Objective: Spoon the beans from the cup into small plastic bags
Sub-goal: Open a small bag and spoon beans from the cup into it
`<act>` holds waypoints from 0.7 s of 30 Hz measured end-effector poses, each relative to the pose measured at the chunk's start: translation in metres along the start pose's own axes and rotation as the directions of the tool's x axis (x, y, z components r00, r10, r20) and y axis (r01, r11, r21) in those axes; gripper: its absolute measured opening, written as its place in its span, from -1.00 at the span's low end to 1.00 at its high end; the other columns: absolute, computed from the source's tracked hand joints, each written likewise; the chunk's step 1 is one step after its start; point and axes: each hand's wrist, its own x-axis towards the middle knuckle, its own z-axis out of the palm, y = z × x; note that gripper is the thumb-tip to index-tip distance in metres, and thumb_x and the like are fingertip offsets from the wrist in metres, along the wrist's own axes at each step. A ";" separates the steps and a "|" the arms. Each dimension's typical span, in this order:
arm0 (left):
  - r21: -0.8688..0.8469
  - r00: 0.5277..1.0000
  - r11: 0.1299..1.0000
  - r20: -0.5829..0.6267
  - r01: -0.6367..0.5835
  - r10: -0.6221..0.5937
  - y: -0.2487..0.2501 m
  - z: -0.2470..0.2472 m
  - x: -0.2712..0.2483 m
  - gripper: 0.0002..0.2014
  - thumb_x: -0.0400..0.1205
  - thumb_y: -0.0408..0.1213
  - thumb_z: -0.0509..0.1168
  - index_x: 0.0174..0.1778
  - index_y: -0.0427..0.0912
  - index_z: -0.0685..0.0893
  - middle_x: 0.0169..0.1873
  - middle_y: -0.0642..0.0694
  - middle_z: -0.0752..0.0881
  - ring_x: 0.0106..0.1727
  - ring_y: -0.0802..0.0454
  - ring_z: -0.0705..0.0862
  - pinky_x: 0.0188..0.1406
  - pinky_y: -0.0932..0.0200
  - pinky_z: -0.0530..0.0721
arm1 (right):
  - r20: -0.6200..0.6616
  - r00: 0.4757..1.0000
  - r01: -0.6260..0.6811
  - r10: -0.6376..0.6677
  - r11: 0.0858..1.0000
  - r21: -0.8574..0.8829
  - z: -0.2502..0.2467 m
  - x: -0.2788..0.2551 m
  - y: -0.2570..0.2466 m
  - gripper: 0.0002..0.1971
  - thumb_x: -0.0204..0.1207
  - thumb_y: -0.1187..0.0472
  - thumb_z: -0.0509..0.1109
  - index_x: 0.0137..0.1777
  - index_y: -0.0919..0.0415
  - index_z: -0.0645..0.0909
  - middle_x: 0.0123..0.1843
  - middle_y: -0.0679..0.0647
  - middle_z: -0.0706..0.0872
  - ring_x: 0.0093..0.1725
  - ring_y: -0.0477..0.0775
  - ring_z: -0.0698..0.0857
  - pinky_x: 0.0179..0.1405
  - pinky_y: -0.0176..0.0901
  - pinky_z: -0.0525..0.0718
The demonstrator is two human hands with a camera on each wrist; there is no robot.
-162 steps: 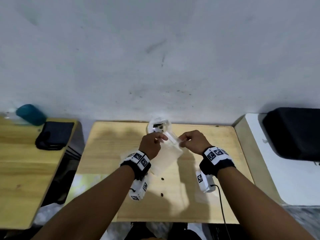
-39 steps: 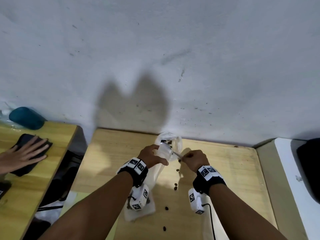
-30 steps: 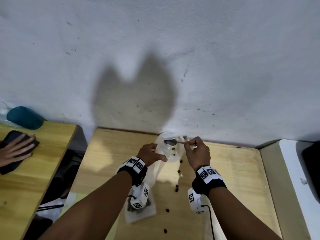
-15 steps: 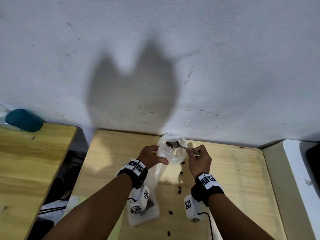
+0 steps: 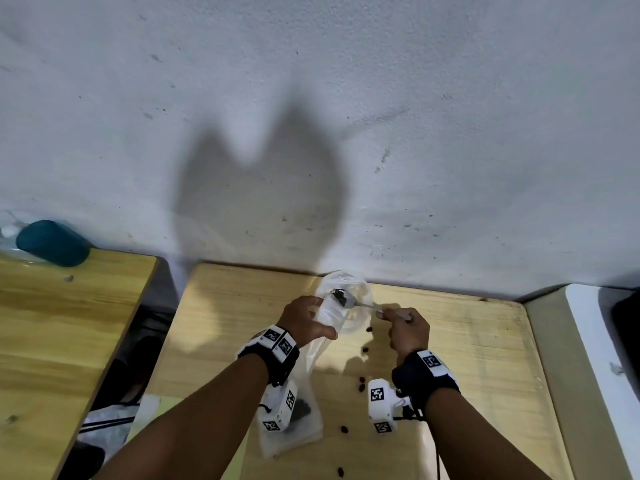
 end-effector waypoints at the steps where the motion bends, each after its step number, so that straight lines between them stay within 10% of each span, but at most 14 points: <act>1: -0.001 1.000 1.000 -0.014 -0.003 0.003 0.000 -0.001 0.000 -0.14 0.18 -0.18 0.68 0.42 -0.11 0.50 0.30 0.03 0.57 0.28 0.03 0.60 0.22 0.19 0.60 | 0.003 1.000 0.008 -0.008 1.000 0.018 -0.004 -0.002 -0.003 -0.83 0.40 0.27 0.55 -0.26 0.22 0.58 -0.43 0.13 0.60 -0.54 0.04 0.32 -0.52 -0.18 0.31; 12: 0.045 0.998 0.999 -0.061 -0.021 0.024 0.000 0.006 -0.006 -0.02 0.13 -0.14 0.70 0.48 -0.08 0.43 0.45 -0.02 0.48 0.43 -0.01 0.50 0.41 0.03 0.53 | 0.057 0.976 0.201 -0.211 0.969 0.141 -0.039 -0.024 -0.033 -0.75 0.47 0.36 0.47 -0.35 0.15 0.49 -0.28 0.25 0.77 -0.55 0.02 0.31 -0.52 -0.19 0.29; 18: 0.048 0.996 0.998 -0.077 -0.051 0.054 0.003 0.009 -0.008 -0.11 0.16 -0.17 0.69 0.44 -0.09 0.49 0.40 -0.03 0.54 0.37 -0.03 0.55 0.36 0.05 0.56 | 0.234 0.859 0.484 -0.455 0.871 -0.084 -0.032 -0.031 -0.033 -0.75 0.40 0.31 0.59 -0.33 0.24 0.54 -0.27 0.30 0.78 -0.32 0.14 0.65 -0.29 -0.10 0.54; 21: 0.034 0.996 0.999 -0.076 -0.041 0.043 0.004 0.008 -0.009 -0.09 0.16 -0.15 0.69 0.46 -0.08 0.49 0.41 -0.03 0.54 0.37 -0.03 0.55 0.37 0.05 0.55 | 0.105 0.883 0.466 -0.457 0.882 -0.077 -0.032 -0.026 -0.026 -0.73 0.41 0.30 0.58 -0.34 0.26 0.51 -0.36 0.22 0.72 -0.41 0.10 0.55 -0.35 -0.12 0.49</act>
